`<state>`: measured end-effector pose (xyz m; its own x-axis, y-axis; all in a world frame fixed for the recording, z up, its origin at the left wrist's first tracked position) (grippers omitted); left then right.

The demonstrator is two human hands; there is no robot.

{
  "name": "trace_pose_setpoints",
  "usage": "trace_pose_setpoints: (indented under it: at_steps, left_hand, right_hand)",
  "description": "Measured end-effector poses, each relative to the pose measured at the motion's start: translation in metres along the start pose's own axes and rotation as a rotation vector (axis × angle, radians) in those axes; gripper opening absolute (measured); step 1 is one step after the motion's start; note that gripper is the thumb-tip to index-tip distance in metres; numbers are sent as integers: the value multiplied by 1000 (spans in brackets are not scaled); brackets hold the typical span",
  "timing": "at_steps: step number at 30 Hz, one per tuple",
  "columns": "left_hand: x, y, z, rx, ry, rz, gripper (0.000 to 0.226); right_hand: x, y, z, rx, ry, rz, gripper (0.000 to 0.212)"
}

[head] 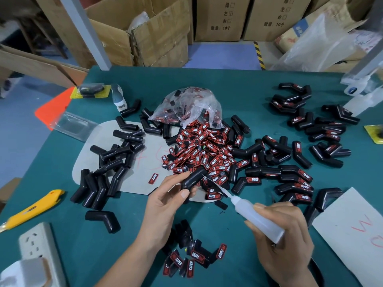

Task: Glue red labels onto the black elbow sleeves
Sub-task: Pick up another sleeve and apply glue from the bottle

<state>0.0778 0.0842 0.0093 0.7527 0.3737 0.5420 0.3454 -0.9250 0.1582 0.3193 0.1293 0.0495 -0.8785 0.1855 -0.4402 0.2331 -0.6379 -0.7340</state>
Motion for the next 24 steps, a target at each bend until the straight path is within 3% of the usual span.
trace_pose_setpoints:
  at_steps: [24]
  left_hand:
    - [2, 0, -2, -1, 11, -1, 51]
  right_hand:
    - [3, 2, 7, -7, -50, 35, 20]
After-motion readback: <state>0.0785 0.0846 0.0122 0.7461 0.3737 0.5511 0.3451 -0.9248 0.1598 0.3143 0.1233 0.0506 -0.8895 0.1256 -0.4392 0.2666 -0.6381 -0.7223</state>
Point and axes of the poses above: each hand's wrist, its own y-axis away from the middle knuckle, its own x-axis out of the palm, z = x × y, the point moved 2 cm from there along -y, towards the middle knuckle, and after that the axes turned 8 degrees about y, right-handed, at the moved point
